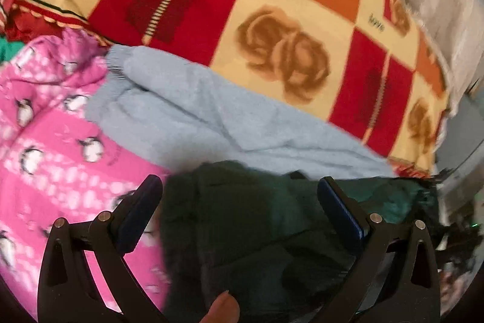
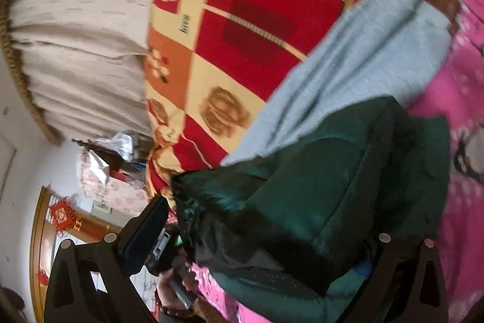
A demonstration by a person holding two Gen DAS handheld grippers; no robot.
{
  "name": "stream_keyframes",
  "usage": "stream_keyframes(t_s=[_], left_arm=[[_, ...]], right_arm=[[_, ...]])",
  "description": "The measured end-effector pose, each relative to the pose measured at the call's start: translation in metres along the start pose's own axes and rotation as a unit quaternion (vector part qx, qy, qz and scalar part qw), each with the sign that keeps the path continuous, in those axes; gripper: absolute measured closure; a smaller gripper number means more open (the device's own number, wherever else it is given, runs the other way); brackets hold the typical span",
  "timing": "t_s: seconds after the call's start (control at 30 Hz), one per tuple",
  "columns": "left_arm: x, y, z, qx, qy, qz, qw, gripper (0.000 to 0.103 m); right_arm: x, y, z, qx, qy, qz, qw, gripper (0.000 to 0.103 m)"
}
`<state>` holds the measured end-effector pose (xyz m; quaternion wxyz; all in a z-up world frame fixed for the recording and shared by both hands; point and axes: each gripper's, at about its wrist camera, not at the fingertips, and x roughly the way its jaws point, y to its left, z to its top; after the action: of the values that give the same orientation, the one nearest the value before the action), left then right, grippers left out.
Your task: Fold large clothes
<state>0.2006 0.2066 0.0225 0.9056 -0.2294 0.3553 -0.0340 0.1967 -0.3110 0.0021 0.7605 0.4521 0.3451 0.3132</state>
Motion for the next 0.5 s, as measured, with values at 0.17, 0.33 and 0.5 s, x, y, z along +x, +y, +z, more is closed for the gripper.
stream_keyframes(t_s=[0.17, 0.33, 0.5], left_arm=[[-0.04, -0.017, 0.01, 0.017, -0.125, -0.033, 0.9915, 0.0], [-0.054, -0.027, 0.008, 0.056, -0.164, -0.057, 0.9831, 0.0], [-0.047, -0.028, 0.007, 0.066, -0.14, -0.058, 0.9862, 0.0]], right_arm=[[-0.002, 0.016, 0.01, -0.029, -0.065, 0.026, 0.997, 0.0], [-0.007, 0.022, 0.012, -0.057, -0.105, 0.026, 0.992, 0.0], [-0.006, 0.024, 0.009, -0.07, -0.11, 0.025, 0.991, 0.0]])
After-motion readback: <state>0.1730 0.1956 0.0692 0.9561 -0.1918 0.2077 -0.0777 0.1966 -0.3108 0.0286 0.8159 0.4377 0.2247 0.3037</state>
